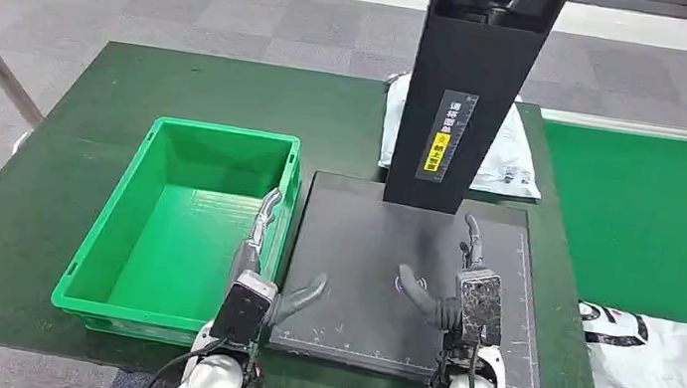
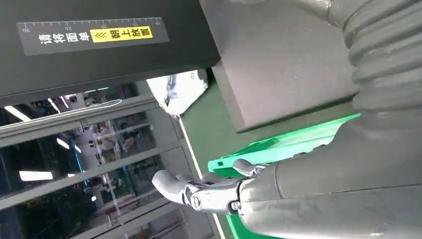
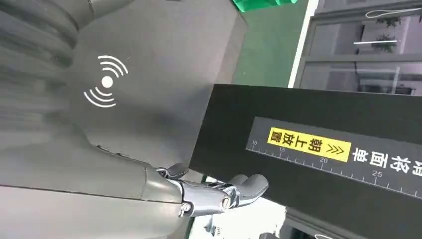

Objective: Moved the parcel from conveyor to table for the left to box.

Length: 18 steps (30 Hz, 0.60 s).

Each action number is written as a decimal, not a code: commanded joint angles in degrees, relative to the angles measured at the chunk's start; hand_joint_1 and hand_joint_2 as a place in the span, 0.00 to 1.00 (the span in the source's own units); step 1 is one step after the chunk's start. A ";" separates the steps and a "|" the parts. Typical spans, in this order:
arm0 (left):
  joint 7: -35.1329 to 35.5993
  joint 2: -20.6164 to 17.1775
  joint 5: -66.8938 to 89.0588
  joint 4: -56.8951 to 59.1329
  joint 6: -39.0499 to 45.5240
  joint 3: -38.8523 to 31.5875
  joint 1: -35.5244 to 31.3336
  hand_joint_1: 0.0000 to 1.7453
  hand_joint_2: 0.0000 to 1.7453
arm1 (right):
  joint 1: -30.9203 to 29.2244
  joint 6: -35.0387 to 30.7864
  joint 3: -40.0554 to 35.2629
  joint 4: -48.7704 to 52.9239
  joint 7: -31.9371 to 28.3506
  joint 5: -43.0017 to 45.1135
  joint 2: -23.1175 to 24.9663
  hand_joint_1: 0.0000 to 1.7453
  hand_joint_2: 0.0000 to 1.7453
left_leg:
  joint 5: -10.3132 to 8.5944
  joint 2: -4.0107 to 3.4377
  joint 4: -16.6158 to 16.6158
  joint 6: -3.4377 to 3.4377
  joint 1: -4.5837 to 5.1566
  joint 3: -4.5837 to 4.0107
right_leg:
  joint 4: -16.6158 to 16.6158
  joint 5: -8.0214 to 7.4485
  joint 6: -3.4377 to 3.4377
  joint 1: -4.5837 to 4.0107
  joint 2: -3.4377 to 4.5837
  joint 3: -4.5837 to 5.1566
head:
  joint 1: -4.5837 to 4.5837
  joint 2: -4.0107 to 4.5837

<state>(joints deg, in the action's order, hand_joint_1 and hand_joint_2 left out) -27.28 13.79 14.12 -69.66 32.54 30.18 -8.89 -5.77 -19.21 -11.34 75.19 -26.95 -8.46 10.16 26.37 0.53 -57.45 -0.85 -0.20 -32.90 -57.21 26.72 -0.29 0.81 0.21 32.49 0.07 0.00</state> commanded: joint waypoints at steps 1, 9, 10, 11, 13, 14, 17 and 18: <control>0.25 -1.90 0.18 1.39 -1.06 -1.31 -0.85 0.00 1.00 | -1.32 -0.50 -1.38 -1.65 0.55 -0.28 -0.26 0.00 1.00 | -0.01 -0.17 0.10 -0.01 -0.01 0.10 | 0.10 -0.06 0.04 -0.02 0.11 -0.05 | 0.00 0.00; 0.82 0.12 0.76 6.05 -3.49 0.07 -2.93 0.00 1.00 | 1.20 -7.63 7.43 0.53 4.37 -6.33 -4.13 0.00 1.00 | -0.07 0.17 0.11 0.02 -0.01 0.08 | 0.17 -0.02 0.01 -0.02 -0.23 -0.12 | 0.02 0.00; 0.49 0.62 0.25 7.32 -3.58 0.01 -3.64 0.00 1.00 | 1.50 -8.38 9.45 -0.34 4.33 -6.32 -5.42 0.00 1.00 | -0.06 0.19 0.08 0.02 -0.03 0.07 | 0.17 -0.02 0.00 -0.04 -0.23 -0.10 | 0.02 0.00; -0.36 0.93 -0.62 8.49 -3.92 0.12 -4.52 0.00 1.00 | 1.89 -10.02 11.19 -1.20 4.52 -7.44 -6.64 0.00 1.00 | -0.05 0.19 0.06 0.03 0.00 0.08 | 0.14 0.00 -0.01 -0.01 -0.23 -0.10 | 0.02 0.00; -2.26 1.28 -2.98 11.31 -4.08 0.32 -6.63 0.00 1.00 | 2.39 -12.58 15.46 -3.51 6.19 -9.46 -8.65 0.00 1.00 | -0.10 0.31 0.10 0.05 0.01 0.07 | 0.22 -0.01 -0.02 0.01 -0.36 -0.14 | 0.02 0.00; -3.10 1.34 -3.99 12.81 -4.04 0.50 -7.64 0.00 1.00 | 2.64 -12.75 17.66 -4.88 5.76 -10.11 -9.78 0.00 1.00 | -0.08 0.34 0.06 0.05 0.00 0.05 | 0.21 0.00 -0.03 -0.01 -0.37 -0.15 | 0.00 0.00; -5.17 1.92 -6.11 15.69 -3.93 0.95 -8.97 0.00 1.00 | 0.88 -14.36 21.64 -10.91 6.14 -12.12 -12.20 0.00 1.00 | -0.06 0.25 0.07 0.06 0.02 0.11 | 0.27 -0.06 -0.08 0.02 -0.27 -0.19 | 0.00 0.00; -5.27 1.98 -6.26 15.78 -3.93 1.01 -8.98 0.00 1.00 | 0.57 -14.16 21.91 -11.48 6.12 -12.08 -12.45 0.00 1.00 | -0.10 0.31 0.10 0.10 0.01 0.10 | 0.36 -0.11 -0.10 0.00 -0.35 -0.25 | 0.00 0.00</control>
<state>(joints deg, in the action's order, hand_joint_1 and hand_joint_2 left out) -29.93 15.17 10.92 -64.93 28.92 30.18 -11.97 -3.28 -31.39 -2.59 75.47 -21.59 -17.93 4.63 26.40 0.54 -57.50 -0.79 -0.14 -32.90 -57.10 26.67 -0.38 0.87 0.21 32.50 0.07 0.00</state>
